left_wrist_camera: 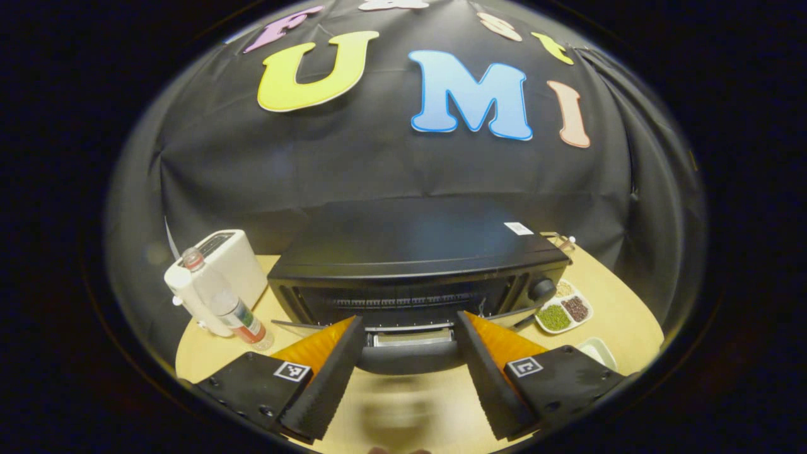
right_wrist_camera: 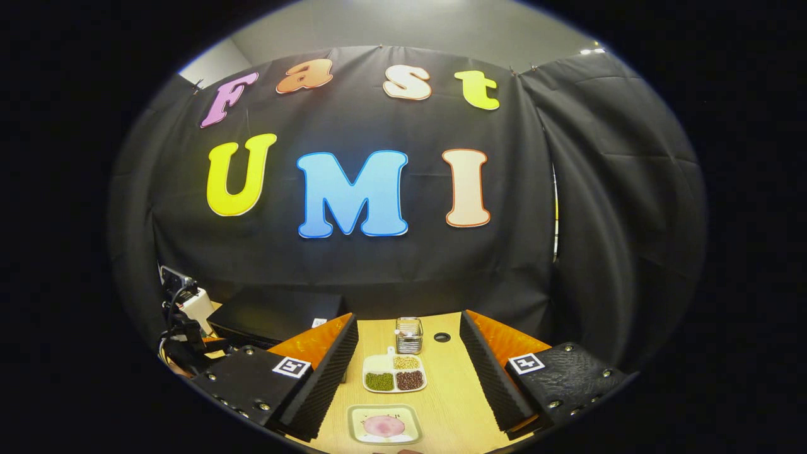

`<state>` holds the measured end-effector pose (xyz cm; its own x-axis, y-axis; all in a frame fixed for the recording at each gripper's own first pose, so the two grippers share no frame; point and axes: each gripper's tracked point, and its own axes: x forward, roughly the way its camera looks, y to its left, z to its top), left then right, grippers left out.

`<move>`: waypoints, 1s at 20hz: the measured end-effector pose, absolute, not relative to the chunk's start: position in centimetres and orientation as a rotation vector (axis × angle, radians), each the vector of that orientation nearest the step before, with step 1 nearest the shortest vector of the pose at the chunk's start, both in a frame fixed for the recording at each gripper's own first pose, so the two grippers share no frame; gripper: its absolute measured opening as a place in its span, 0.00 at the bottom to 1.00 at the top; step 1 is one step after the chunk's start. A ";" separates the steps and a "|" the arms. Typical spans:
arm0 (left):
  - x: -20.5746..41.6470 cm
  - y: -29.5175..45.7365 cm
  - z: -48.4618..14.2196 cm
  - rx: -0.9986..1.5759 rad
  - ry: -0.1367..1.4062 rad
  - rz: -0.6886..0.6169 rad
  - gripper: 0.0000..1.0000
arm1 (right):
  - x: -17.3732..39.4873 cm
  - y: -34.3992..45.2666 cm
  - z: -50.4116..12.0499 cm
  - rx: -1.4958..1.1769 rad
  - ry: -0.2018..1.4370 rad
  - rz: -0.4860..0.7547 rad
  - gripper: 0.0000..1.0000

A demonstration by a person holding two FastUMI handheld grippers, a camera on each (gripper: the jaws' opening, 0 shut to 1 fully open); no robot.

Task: Open the electric oven with the left hand, put the food in, and close the electric oven.

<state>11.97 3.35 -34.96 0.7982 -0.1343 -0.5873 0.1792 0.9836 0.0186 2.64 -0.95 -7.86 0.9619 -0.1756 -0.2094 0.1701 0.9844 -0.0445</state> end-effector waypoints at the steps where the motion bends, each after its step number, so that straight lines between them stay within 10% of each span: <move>1: 11.6 3.4 -35.0 0.075 0.630 -0.167 0.98 | 2.5 -0.8 -7.9 -0.028 0.214 -0.171 0.98; 20: 2.6 4.0 -42.1 0.156 0.802 -0.202 0.97 | 0.7 -0.8 -8.2 -0.033 0.227 -0.173 0.98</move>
